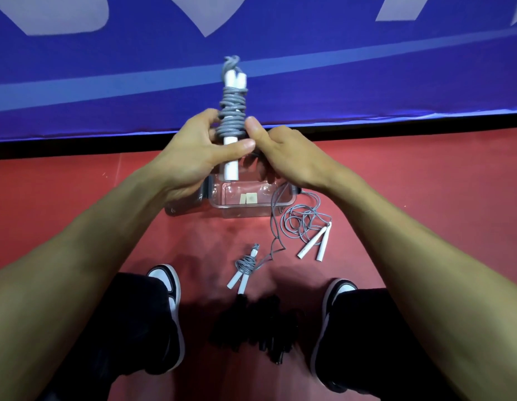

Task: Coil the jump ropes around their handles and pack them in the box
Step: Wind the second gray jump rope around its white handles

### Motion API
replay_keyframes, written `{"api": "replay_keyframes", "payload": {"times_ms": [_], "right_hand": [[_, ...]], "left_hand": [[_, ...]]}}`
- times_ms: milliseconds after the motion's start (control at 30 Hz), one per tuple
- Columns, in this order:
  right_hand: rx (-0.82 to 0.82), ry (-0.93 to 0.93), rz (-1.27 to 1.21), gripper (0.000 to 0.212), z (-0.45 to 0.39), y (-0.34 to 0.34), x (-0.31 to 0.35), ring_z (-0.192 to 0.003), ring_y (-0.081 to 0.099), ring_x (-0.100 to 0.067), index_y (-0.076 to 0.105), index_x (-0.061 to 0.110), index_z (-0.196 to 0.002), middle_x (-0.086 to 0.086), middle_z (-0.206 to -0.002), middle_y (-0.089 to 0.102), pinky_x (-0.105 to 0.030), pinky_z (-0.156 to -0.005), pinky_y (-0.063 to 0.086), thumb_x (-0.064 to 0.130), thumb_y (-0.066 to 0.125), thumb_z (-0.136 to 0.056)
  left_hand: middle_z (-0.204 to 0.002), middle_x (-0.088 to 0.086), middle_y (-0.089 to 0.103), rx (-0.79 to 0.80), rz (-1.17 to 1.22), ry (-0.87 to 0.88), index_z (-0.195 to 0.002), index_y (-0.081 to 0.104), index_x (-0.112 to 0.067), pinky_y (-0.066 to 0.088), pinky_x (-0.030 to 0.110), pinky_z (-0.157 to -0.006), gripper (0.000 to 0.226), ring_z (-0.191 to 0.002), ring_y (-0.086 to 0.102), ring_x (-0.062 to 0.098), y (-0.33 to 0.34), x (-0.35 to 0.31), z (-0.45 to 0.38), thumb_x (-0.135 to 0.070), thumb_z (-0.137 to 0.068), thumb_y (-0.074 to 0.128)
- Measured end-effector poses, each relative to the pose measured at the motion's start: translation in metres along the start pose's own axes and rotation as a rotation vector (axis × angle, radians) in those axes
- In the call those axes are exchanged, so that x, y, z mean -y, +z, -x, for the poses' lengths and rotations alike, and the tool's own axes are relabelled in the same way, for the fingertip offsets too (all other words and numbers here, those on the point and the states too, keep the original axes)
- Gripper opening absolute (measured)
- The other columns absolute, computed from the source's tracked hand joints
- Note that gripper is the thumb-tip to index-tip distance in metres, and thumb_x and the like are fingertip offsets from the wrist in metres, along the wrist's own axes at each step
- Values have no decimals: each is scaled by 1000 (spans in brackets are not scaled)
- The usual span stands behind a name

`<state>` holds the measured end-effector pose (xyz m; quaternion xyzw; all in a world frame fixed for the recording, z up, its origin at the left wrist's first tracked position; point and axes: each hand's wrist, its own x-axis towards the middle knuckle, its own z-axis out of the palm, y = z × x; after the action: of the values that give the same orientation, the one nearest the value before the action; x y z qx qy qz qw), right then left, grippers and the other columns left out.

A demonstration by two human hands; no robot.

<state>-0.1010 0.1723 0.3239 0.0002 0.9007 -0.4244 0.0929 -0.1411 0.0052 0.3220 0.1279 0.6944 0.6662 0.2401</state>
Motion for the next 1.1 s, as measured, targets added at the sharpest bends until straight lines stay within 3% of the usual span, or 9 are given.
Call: {"api": "replay_keyframes", "payload": {"times_ms": [100,200,267,367,567,733,833,967,1100], "right_hand": [[41,-40,-105,79,1,0,3,-54,61,-14,72,-1,-82,-10,-67,72,-24,-61,45,55,22,-106],[98,-58,-174,77,2,2,6,-53,56,-18,70,-3,-85,-12,-67,71,-26,-55,44,56,25,-106],[110,-45,-195,73,2,1,7,-51,51,-16,70,-1,-81,-11,-64,69,-25,-51,41,56,32,-105],[104,-58,-186,58,4,-3,4,-45,44,-9,61,12,-63,4,-52,60,-20,-48,36,49,44,-104],[81,-75,-136,52,1,-3,-1,-45,42,-6,60,9,-68,9,-49,56,-16,-48,34,38,42,-107],[56,-111,-184,54,0,-3,0,-46,40,-6,61,3,-70,10,-50,54,-18,-51,34,34,39,-109],[22,-122,-189,58,-1,-3,1,-47,44,-9,63,-1,-73,2,-57,57,-19,-52,36,38,39,-108],[-26,-35,-47,65,0,-3,3,-41,42,-8,52,12,-58,6,-48,51,-18,-47,34,52,34,-106],[5,27,19,73,0,1,2,-44,51,-11,58,15,-53,0,-48,59,-17,-47,39,61,29,-103]], "left_hand": [[-88,0,62,-86,-136,42,-108,52,-11,58,26,-72,60,-78,65,9,-1,-2,-1,-33,-68,91],[-74,-15,59,-95,-316,87,-98,49,-16,48,19,-64,59,-65,55,0,0,-1,1,-54,-66,82],[-74,-15,63,-85,-427,78,-103,49,-13,50,25,-66,73,-65,57,1,-1,0,2,-64,-64,83],[-94,-3,69,-63,-578,70,-106,48,-17,54,44,-82,78,-79,63,14,-3,0,4,-70,-56,76],[-103,6,74,-47,-378,-12,-113,58,-17,58,54,-82,64,-95,72,35,-4,-2,8,-48,-65,88],[-88,4,73,153,-158,-68,-106,64,-2,58,26,-75,19,-79,71,11,1,-6,9,-15,-92,67],[-90,11,71,153,-35,-72,-115,60,3,62,36,-77,23,-83,71,20,2,-7,10,-8,-95,62],[-102,20,69,36,-3,-41,-127,52,1,61,38,-72,36,-85,74,32,2,-5,8,-2,-93,65],[-86,11,67,-76,-147,19,-110,53,-11,58,39,-67,29,-67,67,24,0,2,3,-2,-89,72]]}}
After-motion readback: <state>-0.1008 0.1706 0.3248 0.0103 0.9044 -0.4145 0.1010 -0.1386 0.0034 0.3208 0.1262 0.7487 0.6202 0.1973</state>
